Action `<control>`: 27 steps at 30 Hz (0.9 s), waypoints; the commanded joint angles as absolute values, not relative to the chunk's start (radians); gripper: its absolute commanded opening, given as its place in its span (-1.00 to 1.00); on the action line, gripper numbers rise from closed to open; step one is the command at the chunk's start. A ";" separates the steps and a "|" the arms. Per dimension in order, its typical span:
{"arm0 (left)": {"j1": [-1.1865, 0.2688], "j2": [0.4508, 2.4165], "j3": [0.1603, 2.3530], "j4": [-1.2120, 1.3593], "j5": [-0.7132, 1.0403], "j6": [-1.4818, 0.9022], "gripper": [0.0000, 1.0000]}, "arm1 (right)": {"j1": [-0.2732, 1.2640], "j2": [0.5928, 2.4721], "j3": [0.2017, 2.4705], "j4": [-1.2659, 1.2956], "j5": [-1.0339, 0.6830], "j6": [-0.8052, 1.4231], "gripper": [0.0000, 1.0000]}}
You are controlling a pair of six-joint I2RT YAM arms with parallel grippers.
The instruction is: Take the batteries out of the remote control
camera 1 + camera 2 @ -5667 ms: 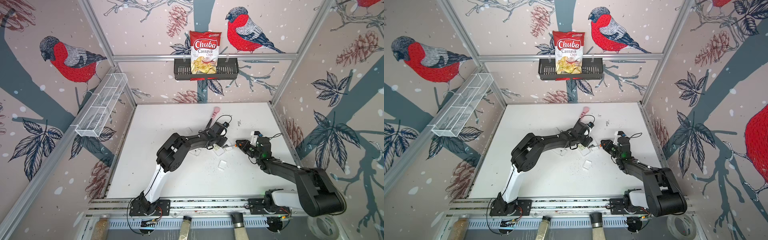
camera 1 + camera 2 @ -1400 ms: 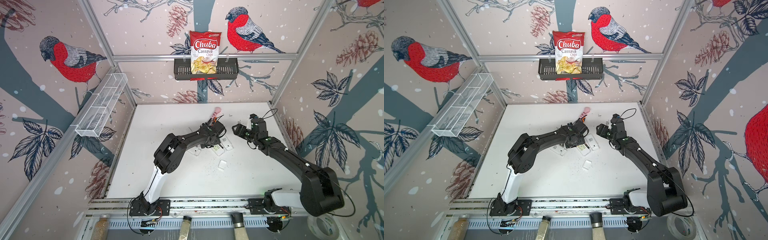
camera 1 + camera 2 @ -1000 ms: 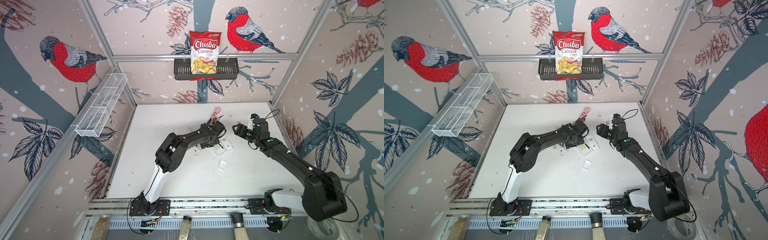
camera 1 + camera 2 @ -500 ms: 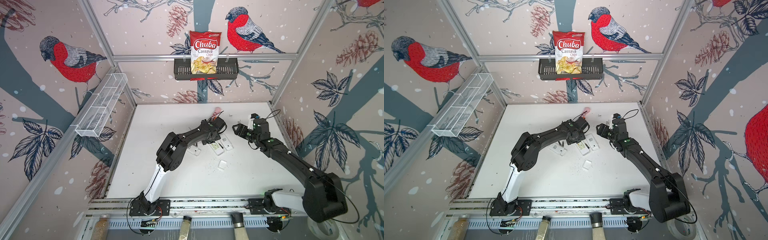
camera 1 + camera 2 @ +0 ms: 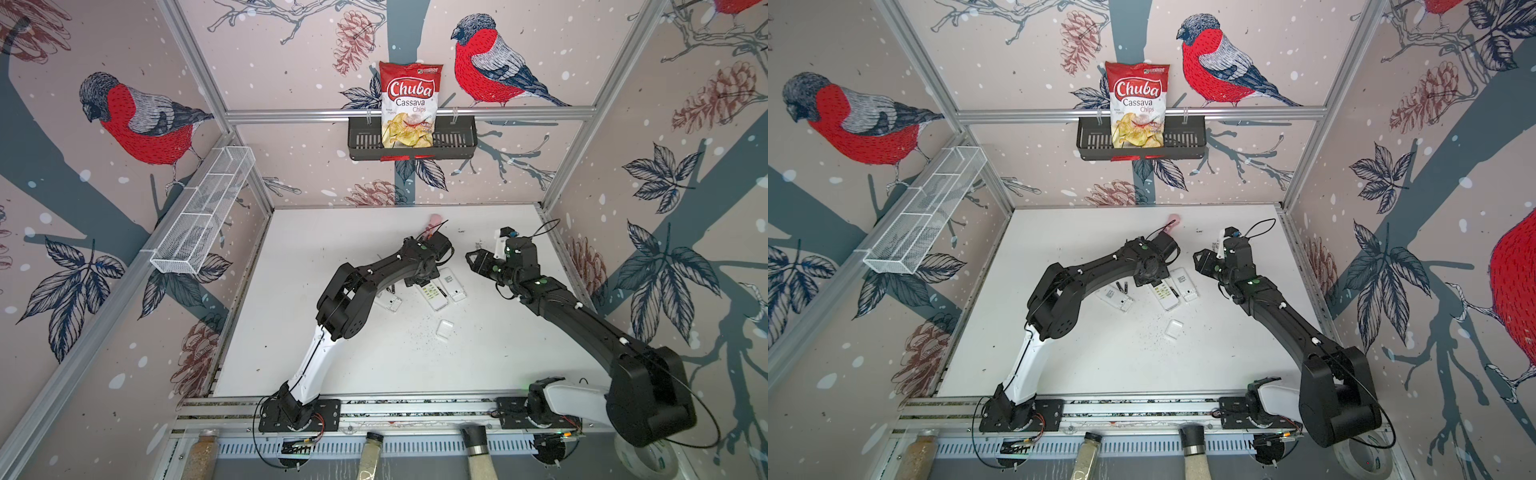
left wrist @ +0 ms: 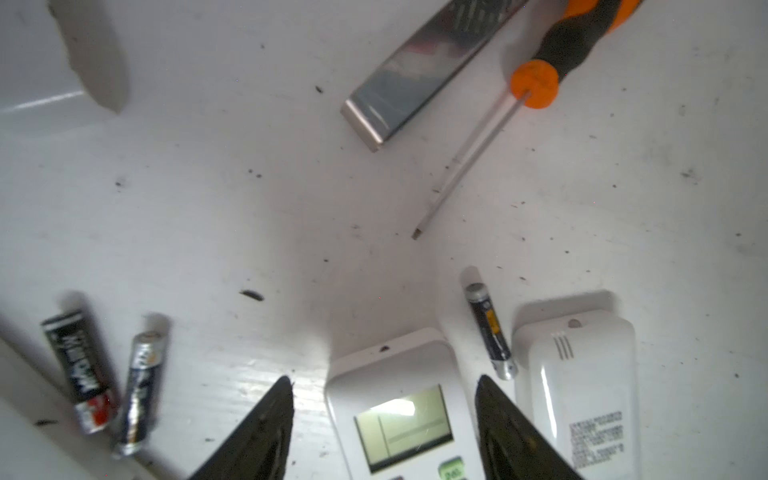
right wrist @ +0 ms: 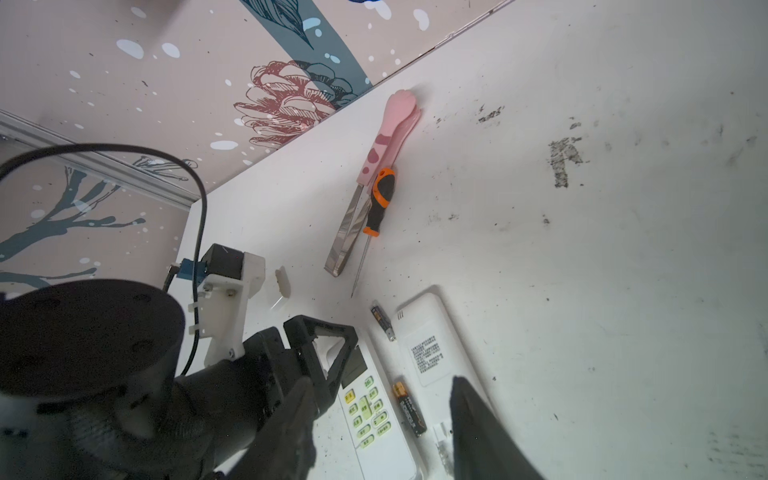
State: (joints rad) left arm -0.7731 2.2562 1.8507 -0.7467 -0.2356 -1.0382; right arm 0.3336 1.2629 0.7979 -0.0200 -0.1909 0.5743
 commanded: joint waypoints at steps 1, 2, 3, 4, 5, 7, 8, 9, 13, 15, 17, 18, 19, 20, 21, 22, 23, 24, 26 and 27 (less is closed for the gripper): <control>-0.752 2.223 1.829 -0.736 -0.230 -0.965 0.33 | 0.349 1.258 0.789 -0.046 -0.189 0.555 -0.17; -0.747 2.222 1.827 -0.725 -0.223 -0.940 0.31 | 0.355 1.259 0.771 -0.046 -0.190 0.553 -0.30; -0.741 2.224 1.824 -0.713 -0.212 -0.916 0.30 | 0.362 1.269 0.757 -0.046 -0.196 0.549 -0.45; -0.737 2.227 1.822 -0.702 -0.205 -0.900 0.28 | 0.370 1.282 0.744 -0.048 -0.203 0.548 -0.55; -0.732 2.229 1.817 -0.688 -0.196 -0.887 0.26 | 0.381 1.298 0.730 -0.046 -0.208 0.543 -0.66; -0.724 2.229 1.797 -0.648 -0.174 -0.868 0.25 | 0.399 1.320 0.701 -0.030 -0.220 0.544 -0.79; -0.720 2.230 1.788 -0.623 -0.160 -0.857 0.25 | 0.412 1.328 0.687 -0.017 -0.224 0.546 -0.83; -0.717 2.231 1.782 -0.605 -0.148 -0.848 0.24 | 0.427 1.334 0.680 -0.008 -0.225 0.547 -0.86; -0.707 2.243 1.777 -0.564 -0.129 -0.816 0.24 | 0.496 1.379 0.686 -0.017 -0.193 0.540 -0.91; -0.701 2.243 1.771 -0.547 -0.123 -0.805 0.24 | 0.520 1.403 0.690 -0.021 -0.180 0.541 -0.92; -0.698 2.239 1.762 -0.527 -0.113 -0.796 0.24 | 0.546 1.428 0.695 -0.029 -0.170 0.541 -0.93; -0.696 2.237 1.758 -0.518 -0.109 -0.792 0.24 | 0.557 1.437 0.696 -0.034 -0.165 0.538 -0.94; -0.694 2.237 1.754 -0.510 -0.101 -0.788 0.24 | 0.567 1.447 0.698 -0.041 -0.156 0.538 -0.95; -0.693 2.239 1.753 -0.503 -0.092 -0.782 0.24 | 0.574 1.454 0.695 -0.044 -0.151 0.541 -0.95; -0.692 2.243 1.753 -0.499 -0.083 -0.779 0.24 | 0.578 1.458 0.690 -0.042 -0.149 0.543 -0.95; -0.690 2.247 1.756 -0.495 -0.074 -0.773 0.23 | 0.581 1.461 0.689 -0.042 -0.148 0.544 -0.89; -0.690 2.251 1.757 -0.496 -0.068 -0.770 0.23 | 0.584 1.465 0.690 -0.046 -0.144 0.542 -0.74; -0.690 2.251 1.756 -0.496 -0.066 -0.770 0.23 | 0.585 1.464 0.691 -0.050 -0.140 0.540 -0.62; -0.690 2.241 1.743 -0.493 -0.068 -0.772 0.23 | 0.586 1.458 0.694 -0.060 -0.141 0.538 -0.35; -0.690 2.236 1.736 -0.490 -0.068 -0.772 0.23 | 0.586 1.459 0.699 -0.070 -0.142 0.536 -0.29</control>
State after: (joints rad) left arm -0.6903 2.2459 1.7466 -0.5110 -0.0792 -0.7860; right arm 0.5823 1.4609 0.6907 -0.0463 -0.1577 0.5480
